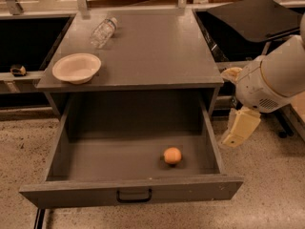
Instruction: Pick orange from top drawer and place on counter
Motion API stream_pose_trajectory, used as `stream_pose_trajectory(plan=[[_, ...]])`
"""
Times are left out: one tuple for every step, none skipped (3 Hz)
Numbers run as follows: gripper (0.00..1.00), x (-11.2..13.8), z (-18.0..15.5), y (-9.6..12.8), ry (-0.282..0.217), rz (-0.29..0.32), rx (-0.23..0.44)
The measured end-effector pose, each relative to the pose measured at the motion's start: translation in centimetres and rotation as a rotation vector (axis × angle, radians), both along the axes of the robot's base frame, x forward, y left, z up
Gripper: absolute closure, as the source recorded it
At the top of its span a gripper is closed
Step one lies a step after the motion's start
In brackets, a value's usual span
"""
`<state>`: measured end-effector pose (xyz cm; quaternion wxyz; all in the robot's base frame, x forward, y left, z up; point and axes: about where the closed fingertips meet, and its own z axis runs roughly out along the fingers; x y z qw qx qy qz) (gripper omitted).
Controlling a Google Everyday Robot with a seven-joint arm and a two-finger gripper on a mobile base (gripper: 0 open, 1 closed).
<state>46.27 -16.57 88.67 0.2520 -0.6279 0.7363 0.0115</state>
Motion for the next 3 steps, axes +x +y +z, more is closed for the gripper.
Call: stream_pose_trajectory(plan=[[0.00,1.1,-2.7,1.5,0.051,0.072,0.021],[0.00,1.8,-7.5,3.0,0.077,0.138,0.048],[0.00,2.8,-12.5,5.2,0.078,0.181,0.083]])
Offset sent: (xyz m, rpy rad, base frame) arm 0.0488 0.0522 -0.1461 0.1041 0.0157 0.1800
